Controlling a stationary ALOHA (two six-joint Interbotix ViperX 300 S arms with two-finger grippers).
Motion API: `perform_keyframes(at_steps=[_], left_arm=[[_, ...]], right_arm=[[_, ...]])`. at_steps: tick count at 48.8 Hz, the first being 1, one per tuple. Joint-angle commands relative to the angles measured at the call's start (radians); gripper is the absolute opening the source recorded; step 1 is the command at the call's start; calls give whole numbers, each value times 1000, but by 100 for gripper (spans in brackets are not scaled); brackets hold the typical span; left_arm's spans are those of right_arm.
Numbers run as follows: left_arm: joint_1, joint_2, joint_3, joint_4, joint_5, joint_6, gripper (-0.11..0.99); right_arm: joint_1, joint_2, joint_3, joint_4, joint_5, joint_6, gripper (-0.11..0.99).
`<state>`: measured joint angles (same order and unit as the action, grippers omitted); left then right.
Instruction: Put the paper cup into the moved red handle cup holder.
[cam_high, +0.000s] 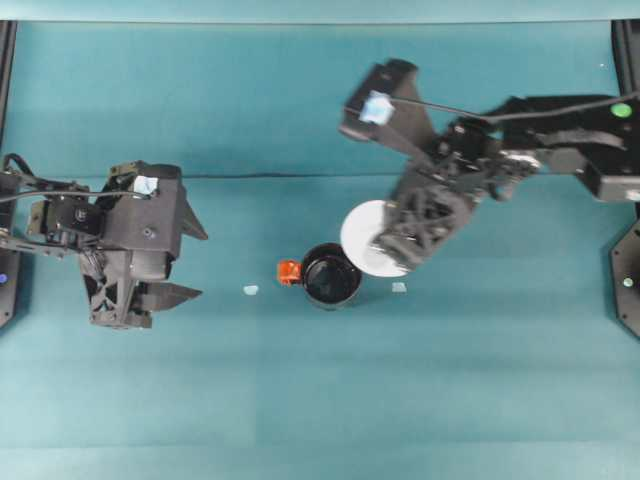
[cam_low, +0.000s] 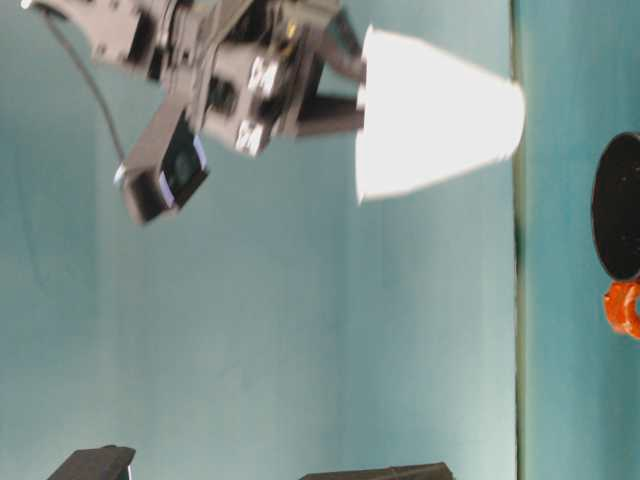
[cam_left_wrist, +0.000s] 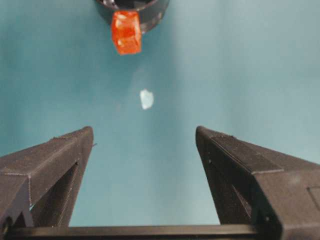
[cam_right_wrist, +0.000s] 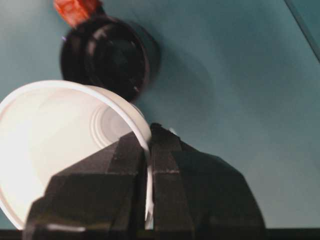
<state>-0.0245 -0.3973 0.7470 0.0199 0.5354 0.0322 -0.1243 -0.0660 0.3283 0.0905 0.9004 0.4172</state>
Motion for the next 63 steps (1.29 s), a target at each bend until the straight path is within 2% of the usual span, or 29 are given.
perform_keyframes(at_steps=[1,13,25,27,29,35,41,63], left_arm=[[0,-3,-9,3,-6,-2,90],[0,-3,-9,3,-6,-2,90],[0,3,-14,3,-6,-2,90],[0,5,-14,6,-6,-2,90],[0,8,-12,3,-6,-2,90],[0,12,-12,3,-6,-2,90],[0,15,-12,3,-6,-2,90],[0,18,-9,3,-6,-2,90]], right_arm=[[8,26,-57,-2,-2,0,-11],[12,109,-75,-3,-35,0,-11],[48,187,-57,-5,-118,0,-11],[51,193,-57,-9,-127,-2,-11],[52,201,-57,-15,-130,0,-11],[52,210,-57,-35,-133,0,-11],[52,216,-55,-46,-135,0,-11],[52,225,-32,-46,-160,-2,-10]])
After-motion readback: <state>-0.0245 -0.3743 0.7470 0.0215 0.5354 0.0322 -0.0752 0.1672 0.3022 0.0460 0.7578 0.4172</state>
